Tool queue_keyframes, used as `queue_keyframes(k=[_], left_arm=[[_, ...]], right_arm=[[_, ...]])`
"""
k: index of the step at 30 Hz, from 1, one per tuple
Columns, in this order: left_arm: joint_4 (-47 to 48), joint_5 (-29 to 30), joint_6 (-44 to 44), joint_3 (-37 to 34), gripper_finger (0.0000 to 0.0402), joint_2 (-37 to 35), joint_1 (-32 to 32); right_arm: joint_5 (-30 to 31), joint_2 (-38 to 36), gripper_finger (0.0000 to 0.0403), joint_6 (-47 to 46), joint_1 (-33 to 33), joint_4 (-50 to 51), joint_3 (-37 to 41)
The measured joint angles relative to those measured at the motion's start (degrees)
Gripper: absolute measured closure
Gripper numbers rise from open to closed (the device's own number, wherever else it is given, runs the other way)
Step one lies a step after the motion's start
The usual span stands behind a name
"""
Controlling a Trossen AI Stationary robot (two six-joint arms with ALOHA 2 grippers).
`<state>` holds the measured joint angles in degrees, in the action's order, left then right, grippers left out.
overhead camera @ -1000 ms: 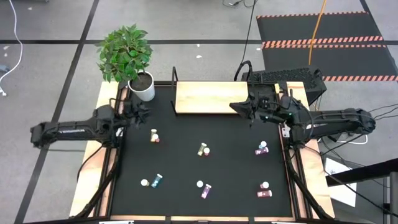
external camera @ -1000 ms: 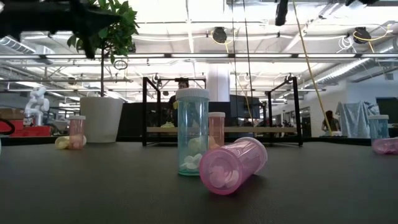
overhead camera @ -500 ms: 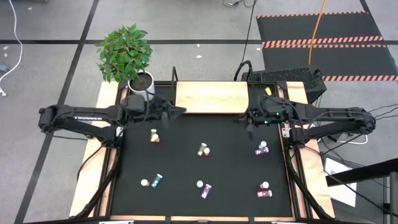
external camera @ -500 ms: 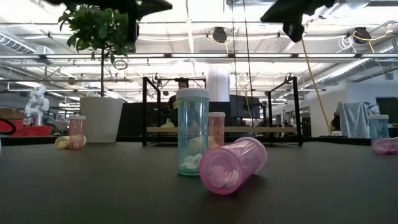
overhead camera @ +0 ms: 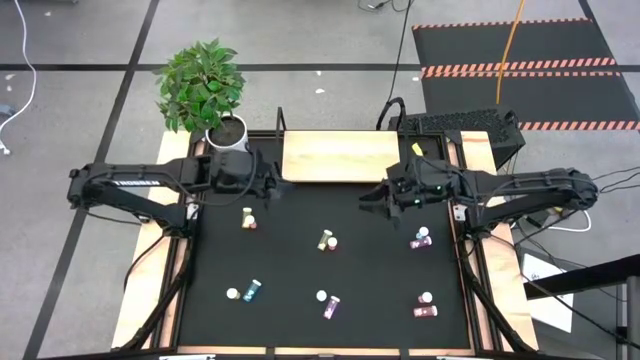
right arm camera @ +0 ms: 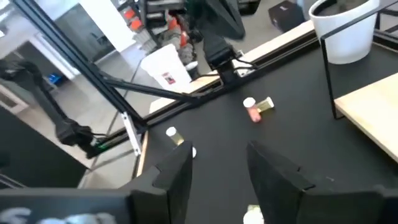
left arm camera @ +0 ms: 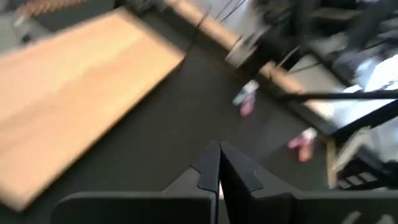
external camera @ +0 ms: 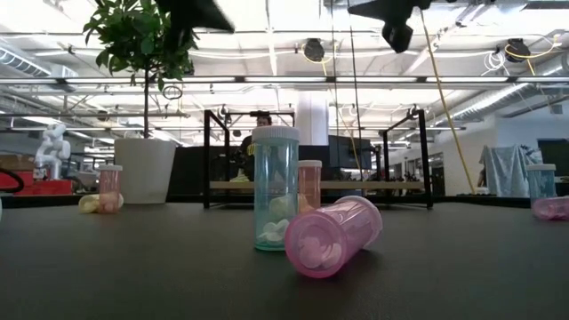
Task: Pick and place medicine bottles onto shelf by color
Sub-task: Put the left pink pill bottle on the shelf
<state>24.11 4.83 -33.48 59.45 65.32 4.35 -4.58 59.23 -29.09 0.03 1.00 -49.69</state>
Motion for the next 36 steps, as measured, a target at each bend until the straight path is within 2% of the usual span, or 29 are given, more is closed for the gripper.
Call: queue_keyframes(k=[4,8,10,12,15,19,24,29,36], left_arm=[[16.13,2.37,-9.1,-0.61,0.0382,-0.21,0.93],[34.81,0.25,-15.63,-0.64,0.0357,-0.54,1.4],[41.31,-1.61,-16.92,-0.71,0.0346,-1.0,1.13],[43.95,-1.67,-17.65,-0.71,0.0337,-1.15,0.46],[43.35,1.21,-16.29,-1.12,0.0329,-1.01,-0.72],[42.97,3.64,-17.78,-1.99,0.0312,-0.87,-1.65],[41.67,2.73,-19.99,-4.3,0.0243,-0.76,-2.29],[33.83,1.11,-19.62,-10.93,0.0177,-0.72,-3.08],[27.25,-0.25,-20.25,-17.94,0.0163,-0.72,-3.79]], right_arm=[[4.81,2.63,0.0258,1.21,2.2,-0.06,0.0],[6.42,4.59,0.0258,1.42,3.02,-0.18,0.0],[6.45,5.78,0.0256,2.8,3.06,-0.77,0.0],[7.66,7.35,0.0252,4.34,3.05,-2.33,0.0],[10.98,9.96,0.0242,4.57,2.52,-5.36,0.02],[10.26,12.63,0.023,4.25,0.92,-11.03,0.02],[9.78,13.19,0.0222,0.88,-0.4,-12.79,0.02],[10.77,13.19,0.0223,0.69,-2.15,-11.92,0.02],[10.58,13.19,0.0224,1.3,-2.64,-11.37,0.04]])
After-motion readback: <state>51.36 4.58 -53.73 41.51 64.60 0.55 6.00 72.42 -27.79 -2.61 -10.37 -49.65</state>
